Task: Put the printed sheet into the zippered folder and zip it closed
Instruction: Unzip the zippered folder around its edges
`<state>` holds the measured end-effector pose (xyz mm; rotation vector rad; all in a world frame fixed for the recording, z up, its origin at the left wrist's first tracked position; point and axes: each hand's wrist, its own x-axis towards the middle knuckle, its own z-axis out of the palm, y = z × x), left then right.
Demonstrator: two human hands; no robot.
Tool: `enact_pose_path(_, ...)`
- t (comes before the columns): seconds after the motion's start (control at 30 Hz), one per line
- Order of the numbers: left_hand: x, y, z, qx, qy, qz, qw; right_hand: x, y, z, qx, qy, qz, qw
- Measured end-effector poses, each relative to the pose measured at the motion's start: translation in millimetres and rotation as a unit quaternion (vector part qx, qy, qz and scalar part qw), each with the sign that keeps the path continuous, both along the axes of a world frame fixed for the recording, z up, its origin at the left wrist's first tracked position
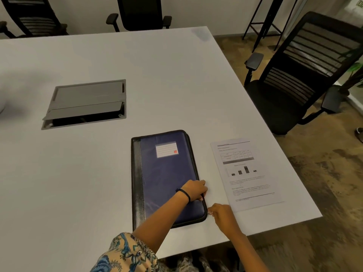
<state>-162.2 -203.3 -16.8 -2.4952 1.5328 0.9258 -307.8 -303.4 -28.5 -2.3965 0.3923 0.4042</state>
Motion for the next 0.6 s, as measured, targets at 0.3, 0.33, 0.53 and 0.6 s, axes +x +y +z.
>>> enact_pose_path(0.3, 0.0, 1.0, -3.8, -0.011, 0.007, 0.015, 1.000, -26.7, 29.0, -6.4, 0.000, 0.035, -0.063, 0.997)
enact_pose_path(0.33, -0.3, 1.3, -4.5, -0.015, 0.008, 0.019, 1.000, -27.1, 31.9, -5.8, -0.008, 0.037, -0.054, 0.998)
enact_pose_path(0.53, -3.6, 2.1, -6.2, -0.019, -0.004, 0.023, 1.000, -23.7, 45.7, 4.3, -0.040, 0.048, -0.021, 0.998)
enact_pose_path(0.6, -4.0, 2.8, -5.4, -0.019, -0.003, 0.024, 1.000, -22.9, 48.4, 6.8, -0.042, 0.044, -0.015, 0.998)
